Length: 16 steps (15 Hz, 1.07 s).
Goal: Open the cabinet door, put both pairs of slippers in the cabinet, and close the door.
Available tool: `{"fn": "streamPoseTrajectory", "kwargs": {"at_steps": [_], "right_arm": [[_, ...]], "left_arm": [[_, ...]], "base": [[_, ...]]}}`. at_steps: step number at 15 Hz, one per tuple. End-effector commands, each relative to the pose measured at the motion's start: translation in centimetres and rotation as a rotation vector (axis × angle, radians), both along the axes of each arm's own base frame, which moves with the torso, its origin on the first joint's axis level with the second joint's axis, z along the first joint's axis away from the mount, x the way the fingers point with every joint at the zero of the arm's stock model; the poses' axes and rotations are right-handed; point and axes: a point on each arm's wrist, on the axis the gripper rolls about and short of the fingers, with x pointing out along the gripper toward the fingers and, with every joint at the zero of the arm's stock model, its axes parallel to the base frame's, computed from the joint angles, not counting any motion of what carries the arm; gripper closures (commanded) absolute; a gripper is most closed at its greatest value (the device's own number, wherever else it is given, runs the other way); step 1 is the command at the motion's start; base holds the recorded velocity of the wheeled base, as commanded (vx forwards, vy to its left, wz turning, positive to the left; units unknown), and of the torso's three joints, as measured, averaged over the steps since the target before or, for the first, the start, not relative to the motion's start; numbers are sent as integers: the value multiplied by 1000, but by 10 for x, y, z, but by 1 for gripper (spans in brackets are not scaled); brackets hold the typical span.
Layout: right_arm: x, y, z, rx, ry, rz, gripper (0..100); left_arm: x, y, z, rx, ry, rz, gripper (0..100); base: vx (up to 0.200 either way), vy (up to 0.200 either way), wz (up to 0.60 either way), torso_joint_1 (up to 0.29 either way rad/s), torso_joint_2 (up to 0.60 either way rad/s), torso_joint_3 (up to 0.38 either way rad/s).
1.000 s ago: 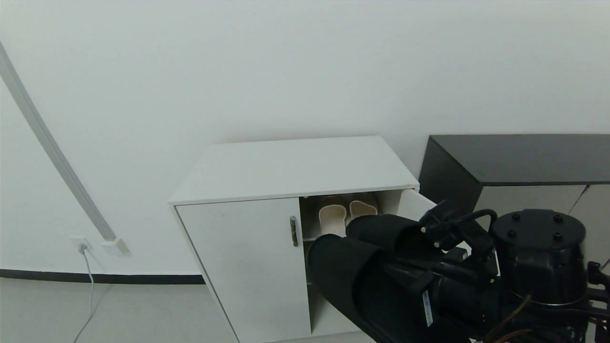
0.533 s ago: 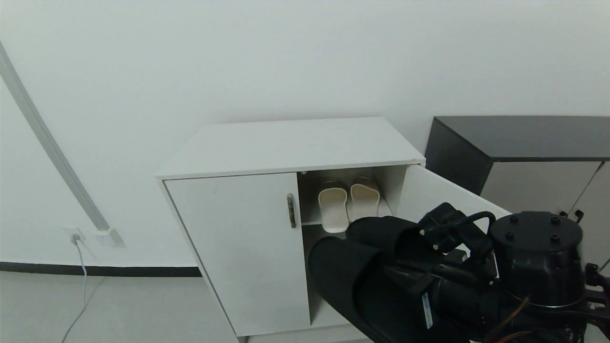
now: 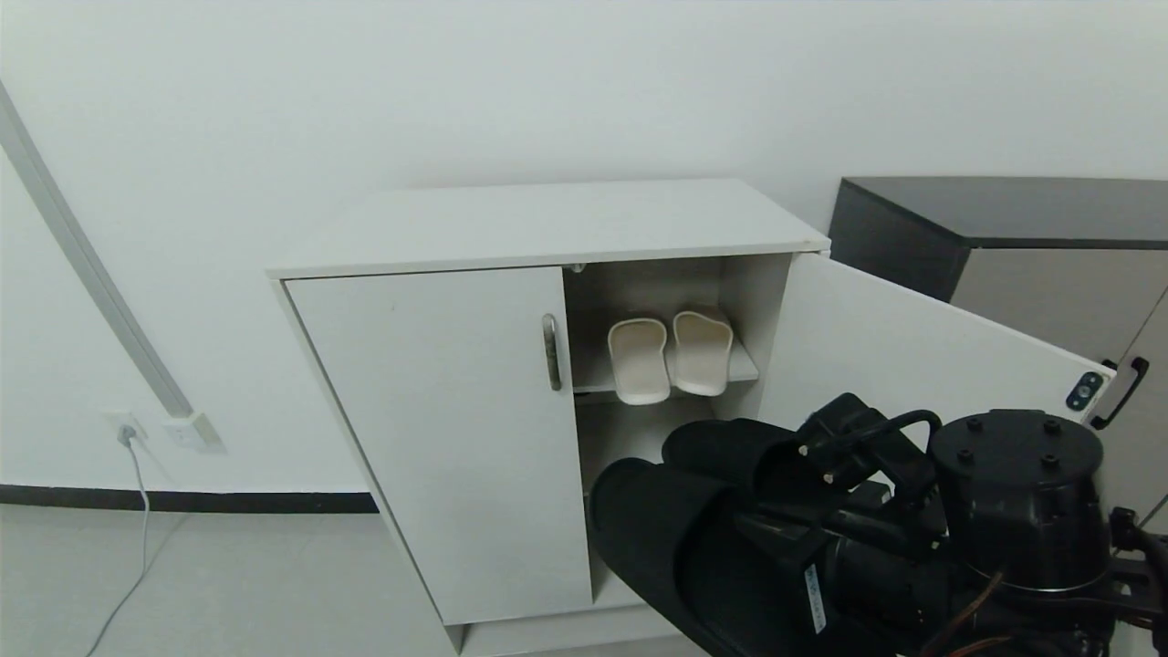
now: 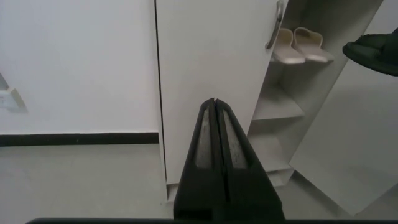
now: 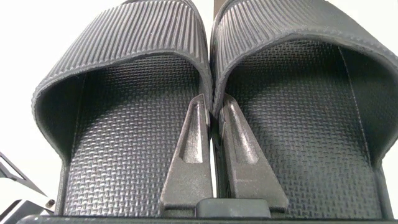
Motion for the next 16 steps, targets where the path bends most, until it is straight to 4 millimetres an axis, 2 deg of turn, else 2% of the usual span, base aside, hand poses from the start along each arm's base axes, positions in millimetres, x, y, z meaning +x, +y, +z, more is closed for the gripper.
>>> {"fn": "streamPoseTrajectory", "kwargs": {"at_steps": [1,11,16], "right_arm": [[0,0,0,-1,0,0,100],[0,0,0,-1,0,0,100],[1,1,-1,-3,2,0,100]], "left_arm": [[0,0,0,0,-1,0,100],[0,0,0,-1,0,0,100],[0,0,0,0,0,0,100]], "base": [[0,0,0,-129,471,334],[0,0,0,-70,435,364],[0,0,0,0,13,9]]}}
